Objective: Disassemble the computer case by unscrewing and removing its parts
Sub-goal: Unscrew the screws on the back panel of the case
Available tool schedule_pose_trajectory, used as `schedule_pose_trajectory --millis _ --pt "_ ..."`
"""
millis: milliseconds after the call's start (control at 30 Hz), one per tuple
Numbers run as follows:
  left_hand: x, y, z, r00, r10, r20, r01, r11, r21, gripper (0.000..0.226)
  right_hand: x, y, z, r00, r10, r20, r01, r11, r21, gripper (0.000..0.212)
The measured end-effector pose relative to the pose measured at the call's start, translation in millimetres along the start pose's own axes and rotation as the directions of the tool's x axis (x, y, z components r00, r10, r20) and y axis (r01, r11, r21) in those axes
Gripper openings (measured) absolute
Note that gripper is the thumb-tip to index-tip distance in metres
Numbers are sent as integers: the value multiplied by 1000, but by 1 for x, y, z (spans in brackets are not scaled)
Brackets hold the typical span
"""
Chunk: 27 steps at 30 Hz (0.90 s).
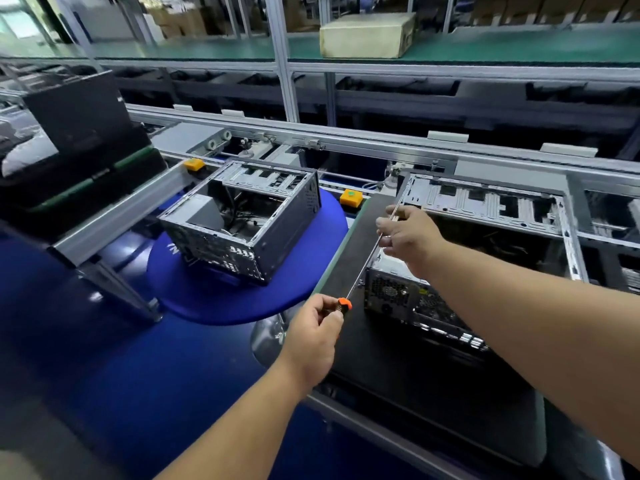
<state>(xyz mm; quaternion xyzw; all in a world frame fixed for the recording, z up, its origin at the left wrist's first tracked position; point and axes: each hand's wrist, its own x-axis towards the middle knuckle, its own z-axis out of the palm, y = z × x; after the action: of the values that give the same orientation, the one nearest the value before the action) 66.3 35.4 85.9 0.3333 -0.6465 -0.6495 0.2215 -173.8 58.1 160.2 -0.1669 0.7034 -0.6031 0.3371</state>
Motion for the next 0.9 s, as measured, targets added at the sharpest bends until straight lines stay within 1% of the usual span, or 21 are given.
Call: schedule_pose_trajectory --millis 67,100,167,233,300,400,533,600,633,700,767,833,900 --pt "-12 -4 -10 1000 10 -1 -10 1000 20 20 -6 6 4 1000 -3 24 3 1000 -19 31" --pt "-19 -6 -15 1000 11 4 -11 1000 21 20 -8 9 5 999 -32 15 33 995 -93 31" --pt "-33 -9 -26 999 8 31 -9 1000 21 17 -14 15 6 991 -133 -19 120 942 -313 28" --pt "-47 -11 -38 998 0 60 -2 999 38 14 -20 19 6 983 -183 -29 156 899 -410 31" --pt "-60 -15 -51 998 10 65 -15 996 84 14 -26 22 8 985 -166 -43 130 887 -442 39" --pt "-76 -23 -68 997 36 66 -45 990 133 15 -33 28 15 991 -122 -55 81 874 -479 39" --pt "-97 -32 -83 995 30 94 -45 985 166 11 -46 41 21 992 -114 -47 64 802 -594 43" --pt "-109 -36 -87 995 21 93 -37 983 179 13 -50 47 21 994 -110 -16 74 768 -636 42" --pt "-115 -37 -88 995 18 96 -37 980 196 14 -52 50 21 994 -111 4 83 716 -693 41" --pt "-127 -39 -89 996 14 85 -36 965 261 12 -57 55 21 991 -134 28 98 546 -832 39" --pt "-135 -40 -86 999 11 48 -26 946 324 10 -61 58 21 984 -167 58 123 415 -901 40" --pt "-141 -39 -78 1000 9 17 -14 934 357 10 -61 62 18 977 -185 102 162 345 -925 40" --pt "-145 -36 -67 1000 9 -10 -5 923 385 9 -59 67 13 972 -196 132 190 318 -929 39"
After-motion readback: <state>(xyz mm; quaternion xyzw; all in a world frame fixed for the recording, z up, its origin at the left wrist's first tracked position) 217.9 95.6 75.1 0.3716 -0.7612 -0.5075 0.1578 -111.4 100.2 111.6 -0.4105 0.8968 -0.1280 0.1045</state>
